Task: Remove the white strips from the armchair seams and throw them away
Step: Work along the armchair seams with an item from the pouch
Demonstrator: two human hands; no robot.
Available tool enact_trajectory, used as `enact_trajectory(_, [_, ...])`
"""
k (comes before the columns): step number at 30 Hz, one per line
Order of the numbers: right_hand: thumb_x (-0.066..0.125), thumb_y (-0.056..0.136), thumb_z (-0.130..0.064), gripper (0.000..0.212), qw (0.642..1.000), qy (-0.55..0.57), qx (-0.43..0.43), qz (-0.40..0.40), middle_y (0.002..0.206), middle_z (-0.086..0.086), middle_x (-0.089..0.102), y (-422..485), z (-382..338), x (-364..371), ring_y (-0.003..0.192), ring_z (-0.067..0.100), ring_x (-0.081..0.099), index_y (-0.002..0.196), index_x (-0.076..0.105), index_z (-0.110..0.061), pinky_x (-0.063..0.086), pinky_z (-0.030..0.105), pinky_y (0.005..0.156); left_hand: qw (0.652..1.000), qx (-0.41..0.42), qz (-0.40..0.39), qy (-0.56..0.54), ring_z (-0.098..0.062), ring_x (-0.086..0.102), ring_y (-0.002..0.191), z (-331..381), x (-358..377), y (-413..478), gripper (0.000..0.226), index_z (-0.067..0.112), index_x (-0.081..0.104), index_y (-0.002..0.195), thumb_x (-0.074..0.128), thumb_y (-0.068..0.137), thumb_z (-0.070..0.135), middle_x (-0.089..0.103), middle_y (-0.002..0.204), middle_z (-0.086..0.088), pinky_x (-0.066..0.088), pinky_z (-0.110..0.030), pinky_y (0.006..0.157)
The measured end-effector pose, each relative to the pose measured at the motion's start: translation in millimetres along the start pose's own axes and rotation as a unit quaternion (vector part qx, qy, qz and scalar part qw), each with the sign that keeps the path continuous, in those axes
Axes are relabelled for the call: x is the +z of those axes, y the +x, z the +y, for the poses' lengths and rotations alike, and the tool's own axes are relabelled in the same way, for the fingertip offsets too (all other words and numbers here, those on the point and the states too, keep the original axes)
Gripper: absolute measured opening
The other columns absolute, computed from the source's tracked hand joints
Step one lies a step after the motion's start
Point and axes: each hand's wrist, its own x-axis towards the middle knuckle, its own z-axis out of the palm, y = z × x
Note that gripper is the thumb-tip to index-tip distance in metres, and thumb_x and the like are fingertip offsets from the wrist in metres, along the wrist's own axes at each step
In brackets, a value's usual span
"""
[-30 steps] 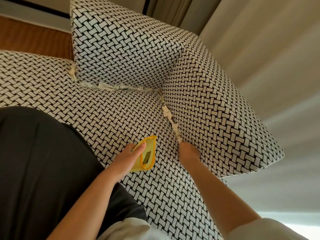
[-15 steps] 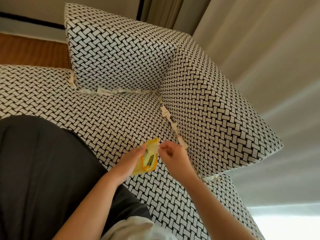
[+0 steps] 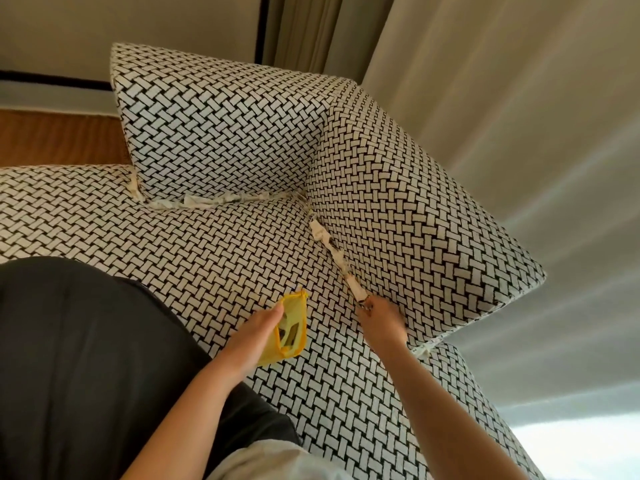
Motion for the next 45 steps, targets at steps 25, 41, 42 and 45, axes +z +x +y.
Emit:
enact_trajectory(25, [0.044, 0.096, -0.011, 0.022, 0.986, -0.164, -0.028, -0.025, 0.102, 0.009, 0.063, -6, -25, 6, 0.081, 0.017, 0.06, 0.116, 0.051, -0.005, 0.051, 0.023, 0.066, 1.0, 0.001, -0.007, 0.021, -0.014, 0.05, 0.091, -4, 0, 3, 0.04, 0.026, 0.048, 0.087, 0.017, 0.095, 0.049, 0.054, 0.098, -0.001, 0.036, -0.016, 0.072])
enact_trajectory(41, [0.048, 0.093, -0.011, 0.022, 0.898, 0.273, -0.305, -0.159, 0.056, -0.013, 0.047, -74, -67, -20, 0.043, 0.002, 0.033, 0.088, 0.069, -0.017, 0.027, 0.012, 0.045, 0.997, -0.017, 0.06, -0.035, -0.027, 0.034, 0.135, -11, 0, 15, 0.056, 0.009, 0.038, 0.14, 0.027, 0.098, 0.046, 0.039, 0.145, -0.013, 0.027, -0.032, 0.106])
enact_trajectory(42, [0.047, 0.094, -0.011, 0.023, 0.904, 0.297, -0.272, -0.144, 0.054, -0.012, 0.045, -70, -62, -20, 0.042, 0.003, 0.03, 0.089, 0.068, -0.02, 0.026, 0.013, 0.043, 0.997, -0.018, 0.062, -0.033, -0.027, 0.034, 0.135, -9, 0, 14, 0.056, 0.009, 0.038, 0.14, 0.027, 0.099, 0.046, 0.039, 0.145, -0.013, 0.027, -0.032, 0.106])
enact_trajectory(45, [0.047, 0.095, -0.013, 0.02, 0.952, 0.251, -0.161, -0.065, 0.055, -0.008, 0.044, -52, -35, -12, 0.04, 0.002, 0.028, 0.102, 0.065, -0.015, 0.025, 0.013, 0.039, 0.997, -0.032, 0.06, -0.022, -0.026, 0.033, 0.135, -6, 0, 13, 0.059, 0.011, 0.036, 0.142, 0.025, 0.098, 0.049, 0.038, 0.146, -0.012, 0.027, -0.033, 0.107])
